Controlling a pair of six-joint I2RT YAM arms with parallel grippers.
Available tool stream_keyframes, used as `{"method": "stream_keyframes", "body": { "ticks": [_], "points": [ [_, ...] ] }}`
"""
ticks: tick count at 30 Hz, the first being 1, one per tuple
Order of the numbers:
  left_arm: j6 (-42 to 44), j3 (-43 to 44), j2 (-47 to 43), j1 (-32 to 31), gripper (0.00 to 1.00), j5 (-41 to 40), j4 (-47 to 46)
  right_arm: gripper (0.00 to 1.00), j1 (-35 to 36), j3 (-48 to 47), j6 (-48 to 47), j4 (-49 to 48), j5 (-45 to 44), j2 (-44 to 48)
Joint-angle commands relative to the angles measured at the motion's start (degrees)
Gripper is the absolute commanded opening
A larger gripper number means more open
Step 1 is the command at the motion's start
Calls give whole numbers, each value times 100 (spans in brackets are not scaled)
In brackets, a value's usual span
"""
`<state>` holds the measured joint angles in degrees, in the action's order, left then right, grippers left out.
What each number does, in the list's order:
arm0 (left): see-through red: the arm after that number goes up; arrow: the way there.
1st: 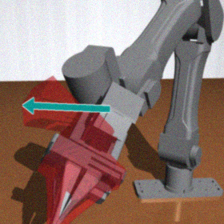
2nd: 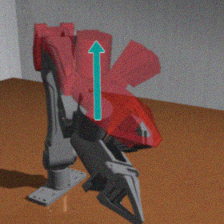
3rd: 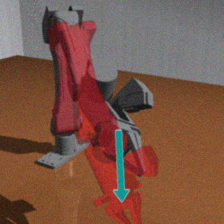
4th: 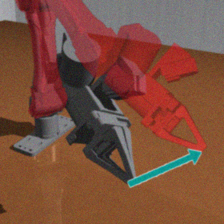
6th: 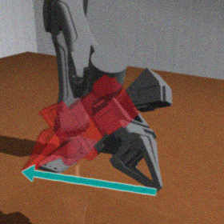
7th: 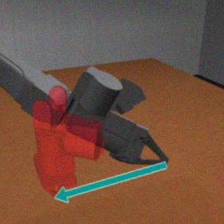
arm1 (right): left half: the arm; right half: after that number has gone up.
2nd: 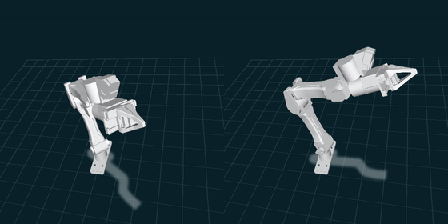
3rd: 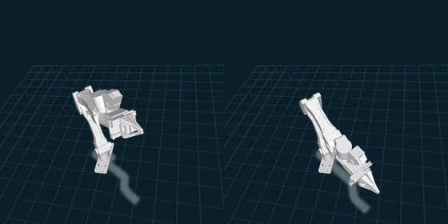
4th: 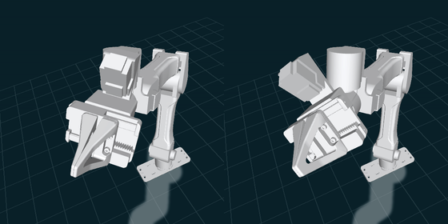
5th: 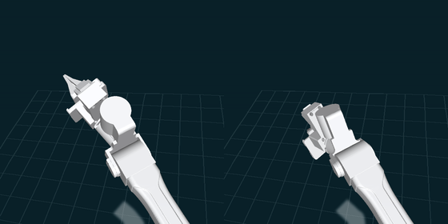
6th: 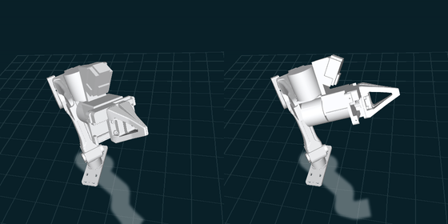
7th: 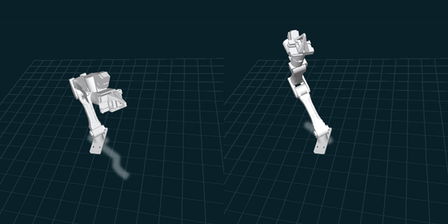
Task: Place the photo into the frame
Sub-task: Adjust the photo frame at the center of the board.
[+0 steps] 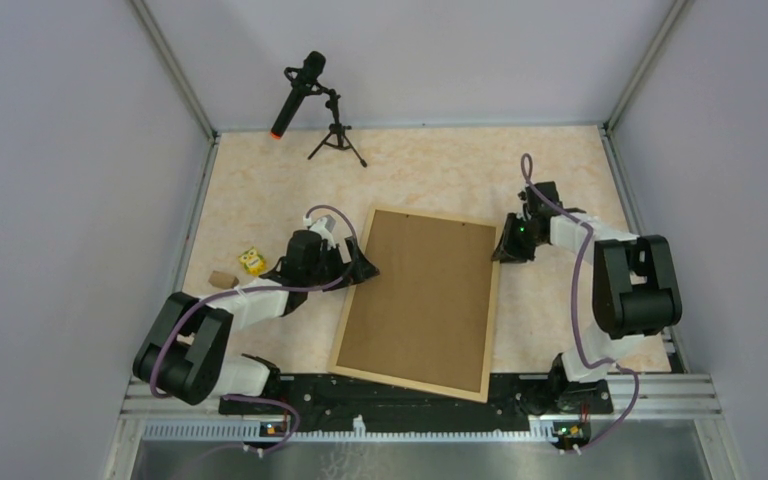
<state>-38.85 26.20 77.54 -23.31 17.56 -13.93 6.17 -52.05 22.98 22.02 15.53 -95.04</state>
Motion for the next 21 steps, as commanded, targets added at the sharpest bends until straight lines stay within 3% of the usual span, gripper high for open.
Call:
{"method": "stream_keyframes", "body": {
  "ticks": [1, 10, 21],
  "points": [
    [36, -19, 193, -7, 98, 144, 196, 20, 305, -15, 159, -78, -579, -474],
    [-6, 66, 259, 38, 97, 85, 291, 21, 459, -119, 382, -451, -193, -689],
    [-38, 778, 989, 322, 98, 274, 371, 24, 973, -369, 635, -912, 71, -1205]
  ]
}}
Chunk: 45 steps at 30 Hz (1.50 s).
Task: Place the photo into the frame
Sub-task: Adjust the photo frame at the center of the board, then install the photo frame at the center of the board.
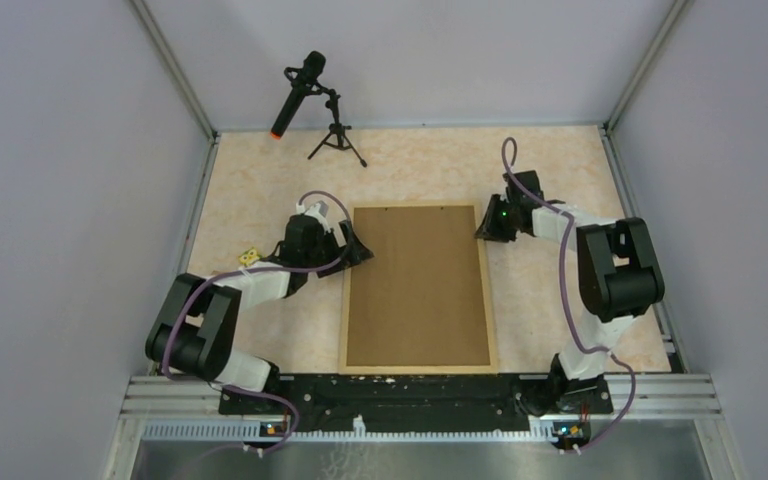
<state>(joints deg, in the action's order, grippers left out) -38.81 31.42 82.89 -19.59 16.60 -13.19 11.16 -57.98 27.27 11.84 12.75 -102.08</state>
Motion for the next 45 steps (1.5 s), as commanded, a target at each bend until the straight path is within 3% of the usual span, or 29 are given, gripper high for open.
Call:
{"method": "stream_keyframes", "body": {
  "ticks": [1, 9, 13, 24, 45],
  "points": [
    [-46, 325, 538, -45, 98, 377, 313, 24, 518, 211, 178, 124, 403, -530],
    [-28, 428, 778, 0, 98, 454, 357, 38, 216, 265, 202, -103, 1090, 227],
    [-32, 350, 721, 0, 98, 460, 283, 43, -84, -123, -84, 444, 973, 390],
    [-26, 292, 673, 10, 98, 484, 194, 31, -304, -425, -519, 905, 566, 460],
    [-34, 277, 670, 17, 98, 498, 178, 27, -386, -845, -716, 1181, 97, -39]
  ]
}}
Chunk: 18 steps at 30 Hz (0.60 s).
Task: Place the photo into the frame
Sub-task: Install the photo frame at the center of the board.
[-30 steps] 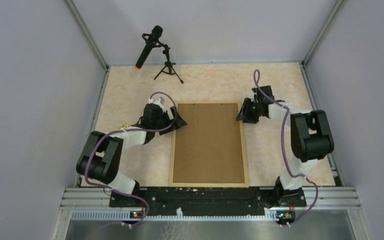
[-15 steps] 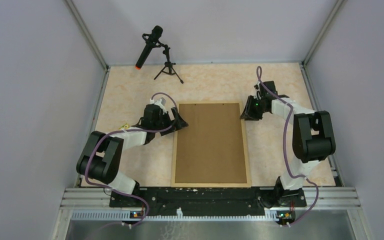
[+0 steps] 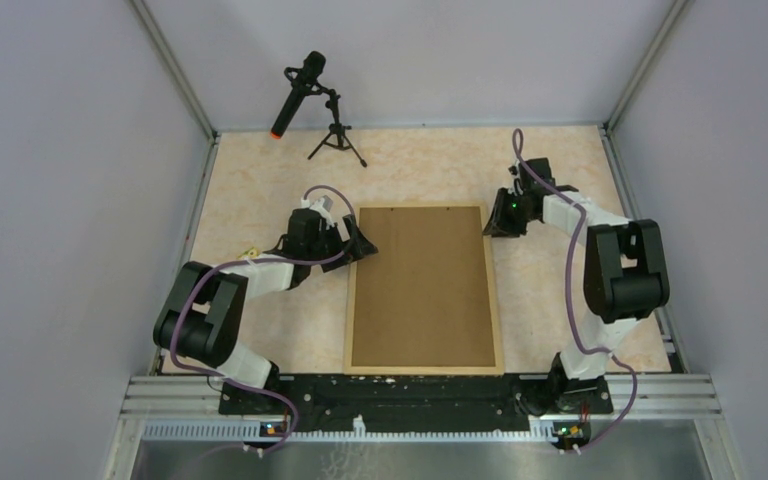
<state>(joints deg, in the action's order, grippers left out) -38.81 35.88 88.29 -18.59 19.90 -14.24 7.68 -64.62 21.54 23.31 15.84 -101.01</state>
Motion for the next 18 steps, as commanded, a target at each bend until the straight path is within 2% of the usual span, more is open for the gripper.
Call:
{"method": "stream_keyframes", "body": {
  "ticks": [1, 18],
  "points": [
    [-39, -177, 122, -83, 98, 168, 286, 27, -39, -193, -161, 57, -261, -173],
    [-31, -161, 166, -70, 98, 200, 268, 23, -34, -146, -211, 60, -309, -510]
  ]
}}
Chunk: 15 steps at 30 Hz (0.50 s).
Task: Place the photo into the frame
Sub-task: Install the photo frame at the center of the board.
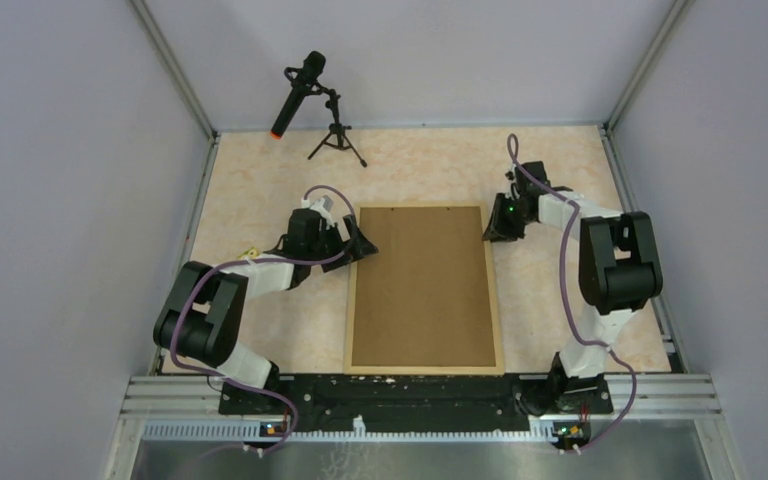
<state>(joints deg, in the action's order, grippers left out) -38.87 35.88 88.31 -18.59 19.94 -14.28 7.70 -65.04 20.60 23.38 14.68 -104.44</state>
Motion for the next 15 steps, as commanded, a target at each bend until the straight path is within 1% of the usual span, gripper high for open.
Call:
{"method": "stream_keyframes", "body": {
  "ticks": [1, 8, 15],
  "points": [
    [-25, -166, 174, -73, 98, 194, 275, 23, -34, -98, -128, 61, -224, -176],
    [-29, -160, 155, -75, 98, 195, 280, 23, -37, -171, -165, 182, -475, -370],
    [-61, -182, 152, -34, 98, 188, 290, 23, -24, -535, -438, 712, -944, -684]
  ]
}}
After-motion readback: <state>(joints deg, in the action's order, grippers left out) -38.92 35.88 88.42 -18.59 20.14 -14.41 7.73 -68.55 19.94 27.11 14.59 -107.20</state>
